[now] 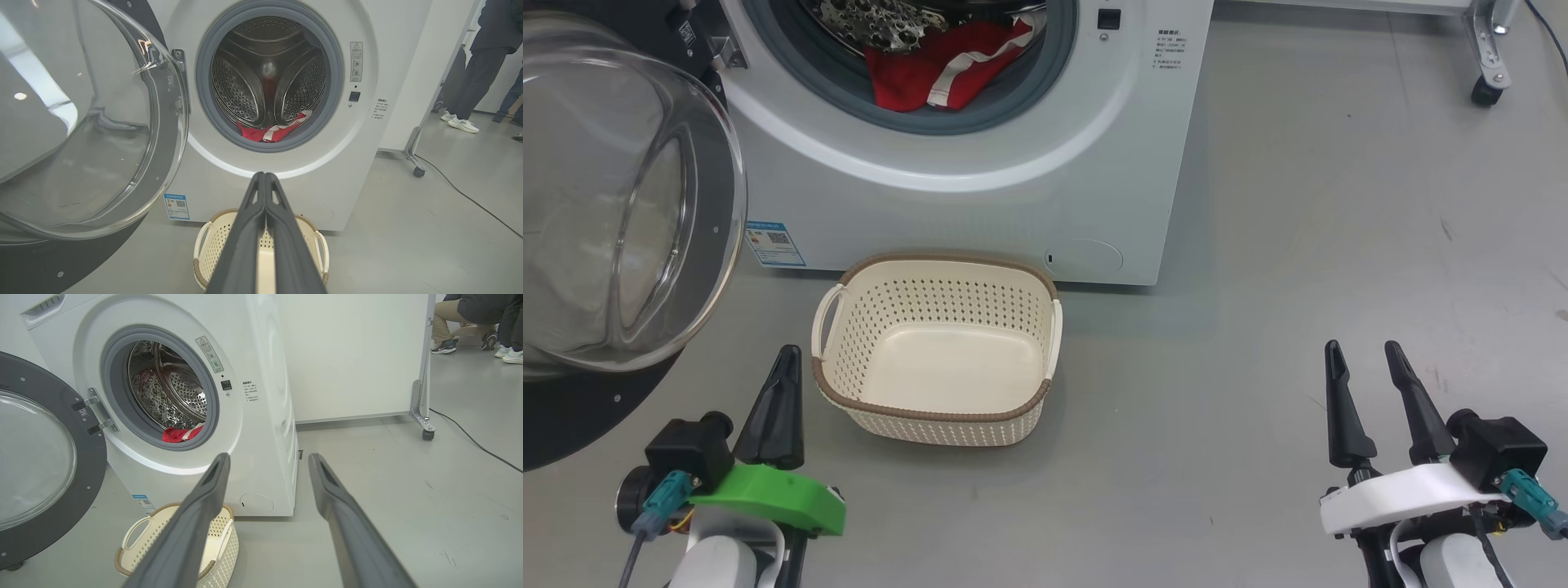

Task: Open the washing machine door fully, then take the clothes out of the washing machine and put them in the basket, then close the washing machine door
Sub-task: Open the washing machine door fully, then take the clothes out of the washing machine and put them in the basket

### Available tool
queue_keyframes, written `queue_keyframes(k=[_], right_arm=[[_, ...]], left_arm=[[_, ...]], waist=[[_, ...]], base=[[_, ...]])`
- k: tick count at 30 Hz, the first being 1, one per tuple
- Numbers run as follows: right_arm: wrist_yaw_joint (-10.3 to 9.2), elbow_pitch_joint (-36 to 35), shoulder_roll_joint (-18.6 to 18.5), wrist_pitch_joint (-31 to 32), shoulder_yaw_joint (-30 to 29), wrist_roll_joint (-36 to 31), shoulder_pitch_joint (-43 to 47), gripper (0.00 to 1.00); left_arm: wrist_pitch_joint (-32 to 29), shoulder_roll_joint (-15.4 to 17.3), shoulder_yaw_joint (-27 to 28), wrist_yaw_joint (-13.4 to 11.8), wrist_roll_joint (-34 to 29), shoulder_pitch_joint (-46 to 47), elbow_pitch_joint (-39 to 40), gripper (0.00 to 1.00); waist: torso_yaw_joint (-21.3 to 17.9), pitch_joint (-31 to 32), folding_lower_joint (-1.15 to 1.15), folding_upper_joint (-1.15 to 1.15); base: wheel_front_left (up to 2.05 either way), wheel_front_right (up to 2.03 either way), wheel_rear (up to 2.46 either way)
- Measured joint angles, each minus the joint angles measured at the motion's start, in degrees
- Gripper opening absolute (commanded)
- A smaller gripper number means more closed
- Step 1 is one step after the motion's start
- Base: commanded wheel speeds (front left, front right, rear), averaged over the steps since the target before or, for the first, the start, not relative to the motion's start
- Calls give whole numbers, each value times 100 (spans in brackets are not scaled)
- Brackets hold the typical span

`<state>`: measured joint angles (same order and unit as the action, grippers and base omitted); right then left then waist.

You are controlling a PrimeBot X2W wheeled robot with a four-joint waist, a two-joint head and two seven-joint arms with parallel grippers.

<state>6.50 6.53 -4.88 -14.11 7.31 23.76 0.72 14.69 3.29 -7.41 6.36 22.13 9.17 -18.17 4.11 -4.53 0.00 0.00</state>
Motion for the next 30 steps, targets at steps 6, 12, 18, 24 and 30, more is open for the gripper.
queue_keyframes(k=[6,12,18,24,30], right_arm=[[-1,-33,0,-1,-29,-1,26,100],[-1,-56,1,-1,-30,-4,94,100],[-9,-63,-10,-7,-69,-62,96,100],[-10,-67,-37,-7,-126,-122,98,100],[-10,-67,-46,-7,-133,-131,99,100]], left_arm=[[0,-23,-1,0,4,-34,20,100],[0,-35,-1,0,4,-99,63,100],[0,-38,-3,0,3,-100,104,100],[0,-40,-20,-1,-48,-102,148,100],[0,-45,-47,-1,-48,-108,164,100]], waist=[[13,-2,0,0],[3,-10,0,0],[-20,-28,0,0],[-40,-42,0,0],[-46,-30,0,0]], base=[[0,0,0],[0,0,0],[0,0,0],[0,0,0],[0,0,0]])
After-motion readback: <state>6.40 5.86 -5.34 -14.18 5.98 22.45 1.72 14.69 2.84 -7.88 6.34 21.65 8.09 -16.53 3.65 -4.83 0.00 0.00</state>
